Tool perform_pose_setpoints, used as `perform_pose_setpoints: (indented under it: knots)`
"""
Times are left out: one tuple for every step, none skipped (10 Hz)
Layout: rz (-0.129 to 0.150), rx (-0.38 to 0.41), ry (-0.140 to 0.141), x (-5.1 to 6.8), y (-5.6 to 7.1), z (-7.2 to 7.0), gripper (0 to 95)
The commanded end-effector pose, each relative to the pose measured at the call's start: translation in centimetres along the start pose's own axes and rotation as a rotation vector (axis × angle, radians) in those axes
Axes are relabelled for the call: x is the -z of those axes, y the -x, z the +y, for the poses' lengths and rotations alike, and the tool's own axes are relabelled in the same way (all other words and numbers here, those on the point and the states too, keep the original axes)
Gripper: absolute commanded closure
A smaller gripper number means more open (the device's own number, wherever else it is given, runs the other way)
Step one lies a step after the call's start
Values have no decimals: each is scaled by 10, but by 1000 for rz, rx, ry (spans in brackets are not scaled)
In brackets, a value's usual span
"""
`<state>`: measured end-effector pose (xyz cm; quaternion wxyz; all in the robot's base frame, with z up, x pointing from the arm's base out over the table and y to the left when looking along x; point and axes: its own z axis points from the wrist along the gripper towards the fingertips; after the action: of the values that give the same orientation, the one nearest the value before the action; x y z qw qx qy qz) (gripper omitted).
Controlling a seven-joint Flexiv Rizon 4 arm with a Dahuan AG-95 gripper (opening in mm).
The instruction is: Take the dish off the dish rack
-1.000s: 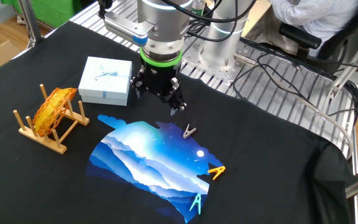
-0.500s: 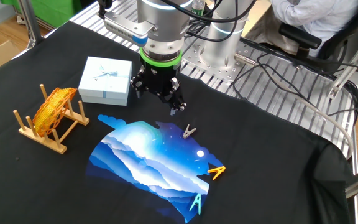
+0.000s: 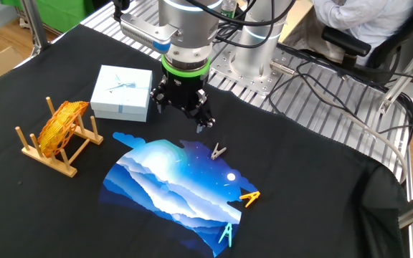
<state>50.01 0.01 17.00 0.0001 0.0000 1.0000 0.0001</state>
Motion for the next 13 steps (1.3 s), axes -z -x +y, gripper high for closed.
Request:
perform_pose_setpoints:
  knots:
    - [27, 37, 18, 0, 0, 0, 950]
    - [28, 39, 17, -1, -2, 1, 950]
    - [27, 38, 14, -2, -3, 2, 950]
    - [28, 38, 8, -3, -5, 3, 950]
    - [28, 38, 7, -4, -7, 4, 950]
    - [27, 38, 3, -5, -9, 5, 950]
    - [26, 39, -4, -5, -11, 6, 950]
    - [26, 36, -6, -5, -12, 7, 950]
    - [27, 33, -8, -5, -14, 8, 950]
    - [27, 35, -11, -5, -15, 8, 950]
    - [27, 35, -15, -5, -15, 8, 950]
    - [25, 38, -23, -5, -15, 8, 950]
    - [24, 44, -36, -5, -15, 8, 950]
